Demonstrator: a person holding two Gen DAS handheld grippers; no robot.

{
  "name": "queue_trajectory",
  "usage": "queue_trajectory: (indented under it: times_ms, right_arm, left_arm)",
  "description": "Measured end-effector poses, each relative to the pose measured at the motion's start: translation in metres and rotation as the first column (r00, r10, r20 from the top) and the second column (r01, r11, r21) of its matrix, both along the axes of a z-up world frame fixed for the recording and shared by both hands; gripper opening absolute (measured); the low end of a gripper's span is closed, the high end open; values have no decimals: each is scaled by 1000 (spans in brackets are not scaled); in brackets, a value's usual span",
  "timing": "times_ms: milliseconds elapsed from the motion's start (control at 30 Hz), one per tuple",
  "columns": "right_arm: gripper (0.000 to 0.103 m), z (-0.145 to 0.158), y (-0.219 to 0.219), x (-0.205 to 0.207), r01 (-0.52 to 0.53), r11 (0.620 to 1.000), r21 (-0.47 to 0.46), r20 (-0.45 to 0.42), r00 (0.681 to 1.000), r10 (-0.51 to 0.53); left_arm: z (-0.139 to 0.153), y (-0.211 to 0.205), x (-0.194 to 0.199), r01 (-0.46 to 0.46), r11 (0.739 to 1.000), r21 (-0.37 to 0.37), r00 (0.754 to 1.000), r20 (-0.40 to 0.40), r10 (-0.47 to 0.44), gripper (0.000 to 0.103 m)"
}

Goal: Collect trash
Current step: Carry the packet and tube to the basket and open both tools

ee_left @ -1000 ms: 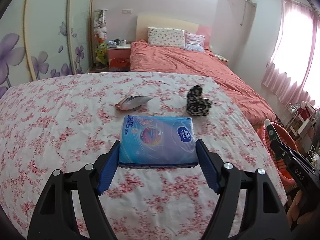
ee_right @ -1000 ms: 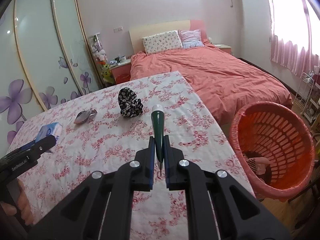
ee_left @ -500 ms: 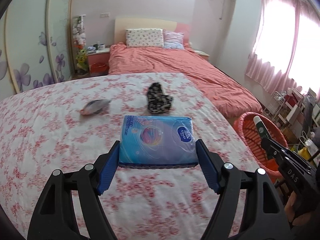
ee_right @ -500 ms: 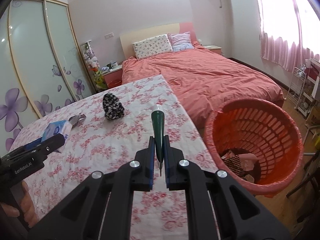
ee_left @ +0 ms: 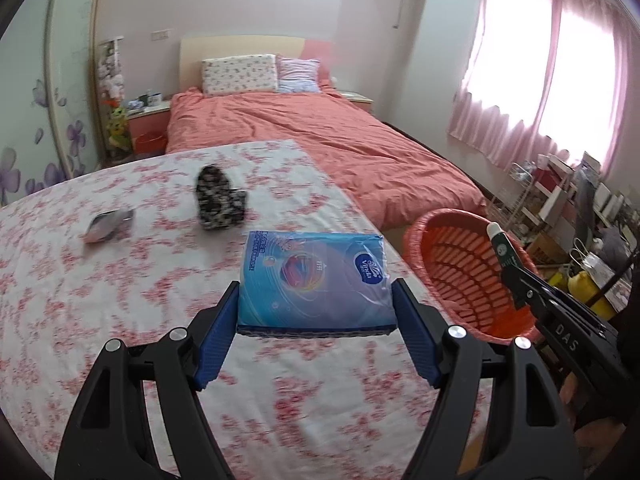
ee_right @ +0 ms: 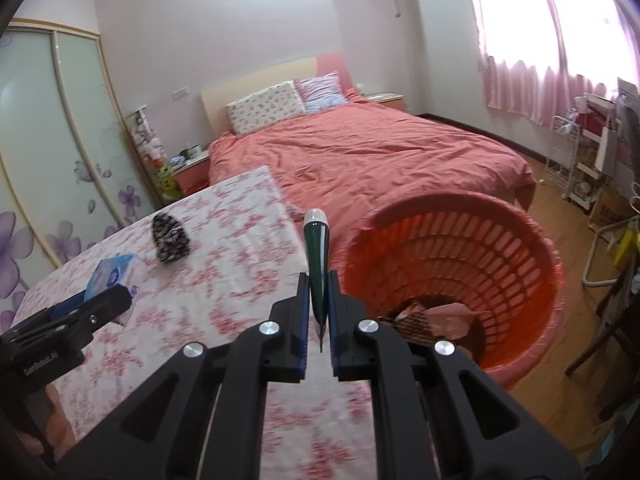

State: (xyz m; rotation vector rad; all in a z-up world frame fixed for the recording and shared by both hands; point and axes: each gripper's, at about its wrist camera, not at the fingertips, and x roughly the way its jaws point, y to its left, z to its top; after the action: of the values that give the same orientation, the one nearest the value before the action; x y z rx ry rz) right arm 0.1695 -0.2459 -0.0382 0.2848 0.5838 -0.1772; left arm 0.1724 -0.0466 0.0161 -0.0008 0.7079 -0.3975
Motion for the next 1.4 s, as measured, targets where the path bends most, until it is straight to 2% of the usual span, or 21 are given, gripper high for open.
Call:
queue_trajectory:
  times_ms: [300, 667, 1167, 1300, 1400]
  right_arm:
    - [9, -3, -44, -9, 89, 996, 13, 18, 996, -89]
    - [9, -14, -96, -11, 165, 985, 46, 25, 986, -167]
    - [10, -30, -148, -6, 195, 977, 87, 25, 980, -197]
    - [14, -31, -155, -3, 194, 975, 109, 33, 979, -199]
    - [27, -34, -162, -3, 206, 971, 124, 31, 977, -211]
  left_arm:
    - [-3, -50, 1, 96, 995, -24, 995, 2, -96, 73]
    - [-15, -128, 7, 244, 969, -30, 969, -20, -245, 73]
    - [-39, -185, 14, 338, 941, -12, 938, -75, -338, 73]
    - [-47, -192, 18, 344, 939, 1, 935, -97, -342, 75]
    - [-51, -190, 22, 339, 941, 4, 934, -119, -336, 76]
